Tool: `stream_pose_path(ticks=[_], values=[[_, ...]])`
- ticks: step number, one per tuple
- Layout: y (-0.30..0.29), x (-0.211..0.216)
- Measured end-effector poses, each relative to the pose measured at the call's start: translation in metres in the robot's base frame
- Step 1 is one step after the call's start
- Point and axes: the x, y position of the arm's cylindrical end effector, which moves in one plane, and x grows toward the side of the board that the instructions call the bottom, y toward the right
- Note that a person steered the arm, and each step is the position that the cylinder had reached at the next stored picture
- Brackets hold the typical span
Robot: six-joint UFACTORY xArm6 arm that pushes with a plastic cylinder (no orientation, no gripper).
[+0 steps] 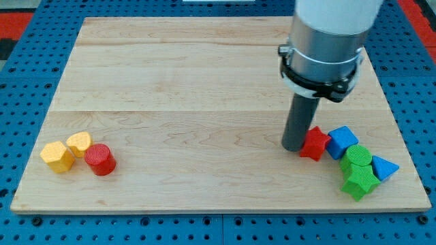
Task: Push the yellow hexagon closer to red circle
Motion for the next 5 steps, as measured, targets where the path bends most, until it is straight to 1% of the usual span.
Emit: stream_pose_path(ticks=[2, 3, 4, 5], values=[[0.009, 0.0], [-0.001, -0.017], [-0.032, -0.04], [-0.09, -0.059]])
